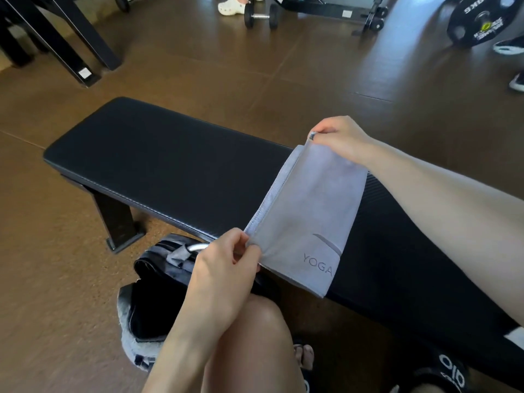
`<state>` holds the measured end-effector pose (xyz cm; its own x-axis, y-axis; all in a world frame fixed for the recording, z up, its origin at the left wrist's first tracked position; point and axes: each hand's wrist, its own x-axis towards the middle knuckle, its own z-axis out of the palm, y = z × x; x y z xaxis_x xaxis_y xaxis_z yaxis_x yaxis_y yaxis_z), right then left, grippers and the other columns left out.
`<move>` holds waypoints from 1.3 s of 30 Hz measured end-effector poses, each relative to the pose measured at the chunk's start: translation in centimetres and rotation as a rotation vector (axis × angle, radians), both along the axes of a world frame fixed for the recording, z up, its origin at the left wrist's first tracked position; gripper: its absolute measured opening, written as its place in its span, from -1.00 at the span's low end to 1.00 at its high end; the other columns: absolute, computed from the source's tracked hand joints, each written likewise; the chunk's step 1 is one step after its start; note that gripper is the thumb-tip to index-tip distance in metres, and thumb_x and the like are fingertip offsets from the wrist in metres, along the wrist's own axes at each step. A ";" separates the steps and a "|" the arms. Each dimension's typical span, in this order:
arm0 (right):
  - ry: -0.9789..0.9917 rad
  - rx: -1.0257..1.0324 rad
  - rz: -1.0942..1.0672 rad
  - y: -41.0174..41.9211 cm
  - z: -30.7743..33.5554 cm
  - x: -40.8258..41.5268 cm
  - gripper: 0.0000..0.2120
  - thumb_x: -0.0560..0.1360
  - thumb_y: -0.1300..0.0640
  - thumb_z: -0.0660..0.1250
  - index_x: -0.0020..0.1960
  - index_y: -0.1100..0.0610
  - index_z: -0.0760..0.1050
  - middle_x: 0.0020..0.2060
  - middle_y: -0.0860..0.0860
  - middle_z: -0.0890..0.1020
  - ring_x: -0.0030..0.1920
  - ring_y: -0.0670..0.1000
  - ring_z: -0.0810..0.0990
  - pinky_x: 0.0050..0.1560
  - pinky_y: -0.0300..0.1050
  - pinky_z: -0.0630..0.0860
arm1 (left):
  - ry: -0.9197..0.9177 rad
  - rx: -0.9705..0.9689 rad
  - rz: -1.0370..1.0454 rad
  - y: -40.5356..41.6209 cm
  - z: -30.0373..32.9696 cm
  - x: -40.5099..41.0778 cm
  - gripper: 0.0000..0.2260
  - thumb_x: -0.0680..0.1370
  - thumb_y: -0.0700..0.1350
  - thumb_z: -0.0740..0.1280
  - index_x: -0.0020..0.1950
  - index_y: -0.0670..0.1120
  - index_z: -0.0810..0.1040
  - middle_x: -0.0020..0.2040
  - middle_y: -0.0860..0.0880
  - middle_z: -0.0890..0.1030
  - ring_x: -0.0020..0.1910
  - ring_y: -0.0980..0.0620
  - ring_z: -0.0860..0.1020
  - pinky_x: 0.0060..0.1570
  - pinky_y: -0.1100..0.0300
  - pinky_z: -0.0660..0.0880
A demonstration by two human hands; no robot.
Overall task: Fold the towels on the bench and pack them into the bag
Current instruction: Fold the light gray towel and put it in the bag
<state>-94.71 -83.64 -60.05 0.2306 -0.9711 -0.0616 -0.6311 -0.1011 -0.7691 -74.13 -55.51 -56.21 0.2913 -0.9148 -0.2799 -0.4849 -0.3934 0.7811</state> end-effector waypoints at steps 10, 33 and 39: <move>-0.070 0.028 -0.068 -0.6 -1.7 1.6 -0.83 0.52 0.14 0.38 0.06 0.14 0.68 0.00 0.04 0.71 -0.09 -0.08 0.57 -0.22 -0.28 0.39 | -0.004 0.127 0.072 -1.2 -2.1 1.6 -0.84 0.53 -0.09 0.30 -0.24 -0.05 0.55 -0.34 0.02 0.64 -0.24 -0.07 0.59 -0.17 -0.11 0.59; 0.017 -0.172 -0.078 -0.3 -3.1 3.0 -0.84 0.50 0.13 0.28 -0.21 -0.08 0.52 -0.27 -0.13 0.65 -0.16 -0.06 0.57 -0.05 0.02 0.53 | 0.090 0.143 0.118 -1.4 -4.0 2.5 -0.83 0.53 -0.11 0.32 -0.25 -0.06 0.58 -0.39 0.03 0.63 -0.31 -0.01 0.55 -0.20 0.00 0.50; 0.204 -0.239 -0.059 -0.1 -3.6 3.3 -0.89 0.57 0.12 0.23 -0.08 -0.01 0.50 -0.26 -0.12 0.59 -0.14 0.03 0.55 -0.13 -0.02 0.48 | 0.031 0.134 0.125 -1.4 -4.7 2.2 -0.85 0.52 -0.09 0.32 -0.24 -0.07 0.58 -0.37 0.02 0.64 -0.21 -0.06 0.61 -0.10 -0.09 0.57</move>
<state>-91.37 -83.77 -63.67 0.1795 -0.9750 0.1310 -0.7800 -0.2222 -0.5850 -71.89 -56.95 -60.92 0.3901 -0.8257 -0.4074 -0.4022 -0.5509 0.7313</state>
